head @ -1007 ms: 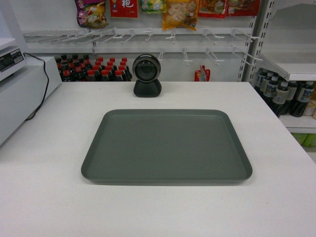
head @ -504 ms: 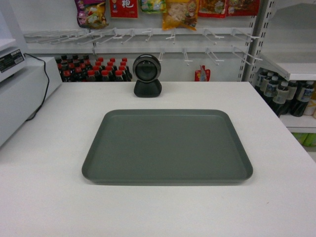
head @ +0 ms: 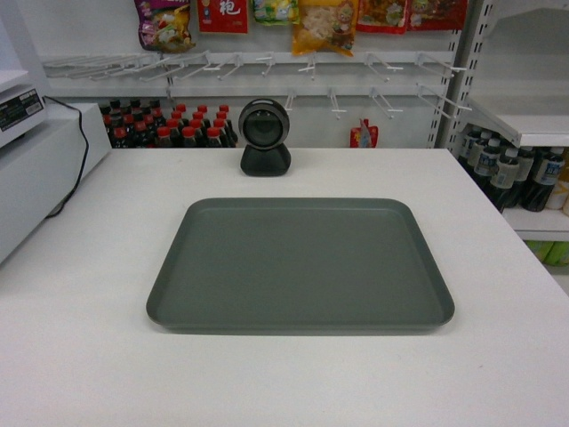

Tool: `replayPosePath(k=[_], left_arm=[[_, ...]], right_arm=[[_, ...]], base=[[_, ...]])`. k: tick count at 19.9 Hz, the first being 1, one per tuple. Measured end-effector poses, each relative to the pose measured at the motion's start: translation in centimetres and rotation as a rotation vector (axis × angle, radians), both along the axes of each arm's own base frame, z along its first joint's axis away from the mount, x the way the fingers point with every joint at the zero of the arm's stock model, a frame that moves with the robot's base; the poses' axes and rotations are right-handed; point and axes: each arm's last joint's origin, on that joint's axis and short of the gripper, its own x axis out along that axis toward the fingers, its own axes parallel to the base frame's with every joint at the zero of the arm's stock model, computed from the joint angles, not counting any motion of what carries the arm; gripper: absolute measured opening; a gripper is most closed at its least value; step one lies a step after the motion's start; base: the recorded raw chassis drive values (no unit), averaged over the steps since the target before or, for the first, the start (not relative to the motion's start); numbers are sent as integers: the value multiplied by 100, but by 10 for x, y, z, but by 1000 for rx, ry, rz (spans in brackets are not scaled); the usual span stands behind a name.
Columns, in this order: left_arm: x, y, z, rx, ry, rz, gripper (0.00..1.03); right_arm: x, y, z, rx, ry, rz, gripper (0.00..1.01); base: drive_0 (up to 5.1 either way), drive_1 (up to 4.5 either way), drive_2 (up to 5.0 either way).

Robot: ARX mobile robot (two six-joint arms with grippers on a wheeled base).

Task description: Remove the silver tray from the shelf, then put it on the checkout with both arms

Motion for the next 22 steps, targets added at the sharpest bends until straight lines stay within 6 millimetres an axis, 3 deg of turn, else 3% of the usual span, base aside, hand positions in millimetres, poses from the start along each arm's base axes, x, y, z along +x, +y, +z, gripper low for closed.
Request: replayPosePath(k=[3,11,12,22], left_arm=[[0,0,0,0,0,-2,22],[0,0,0,0,-1,-2,94],[0,0,0,1,-1,-2,100],[0,0,0,1,-1,-2,98]], right_arm=[[0,0,0,0,0,0,23],[0,0,0,0,0,0,96],[0,0,0,0,0,0,100],[0,0,0,0,0,0,98]], base=[[0,0,0],[0,0,0],[0,0,0],[0,0,0]])
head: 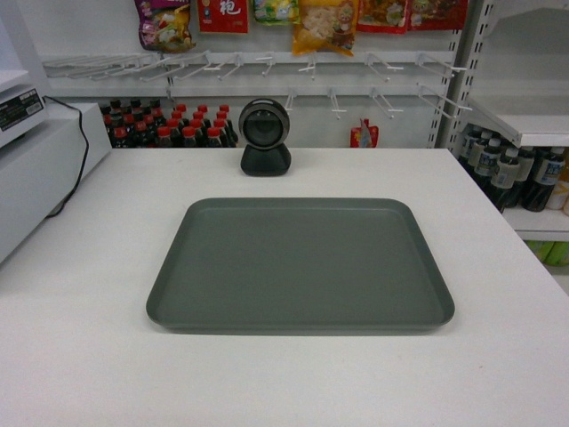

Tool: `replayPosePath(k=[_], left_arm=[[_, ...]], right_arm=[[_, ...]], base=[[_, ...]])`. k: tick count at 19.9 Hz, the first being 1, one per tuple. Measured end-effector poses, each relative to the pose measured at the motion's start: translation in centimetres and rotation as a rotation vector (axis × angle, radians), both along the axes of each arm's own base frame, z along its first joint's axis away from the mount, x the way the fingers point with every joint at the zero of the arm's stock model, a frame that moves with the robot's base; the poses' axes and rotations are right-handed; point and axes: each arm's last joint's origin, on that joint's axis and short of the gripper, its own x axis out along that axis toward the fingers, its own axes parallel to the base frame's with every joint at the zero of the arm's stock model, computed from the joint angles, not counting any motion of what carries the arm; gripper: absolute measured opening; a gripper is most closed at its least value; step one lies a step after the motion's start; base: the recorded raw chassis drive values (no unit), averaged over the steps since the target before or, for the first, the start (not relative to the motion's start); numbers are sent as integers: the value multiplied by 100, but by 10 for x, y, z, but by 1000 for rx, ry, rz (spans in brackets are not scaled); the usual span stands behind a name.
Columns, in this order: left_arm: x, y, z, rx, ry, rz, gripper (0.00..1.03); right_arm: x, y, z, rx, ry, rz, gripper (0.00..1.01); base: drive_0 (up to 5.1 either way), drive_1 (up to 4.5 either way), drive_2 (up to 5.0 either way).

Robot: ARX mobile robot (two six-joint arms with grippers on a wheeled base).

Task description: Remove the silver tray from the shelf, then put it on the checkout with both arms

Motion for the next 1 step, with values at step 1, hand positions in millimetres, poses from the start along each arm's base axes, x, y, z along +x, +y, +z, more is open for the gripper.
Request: replayPosePath(k=[1], left_arm=[[0,0,0,0,0,0,98]], right_arm=[[0,0,0,0,0,0,98]], base=[[0,0,0]])
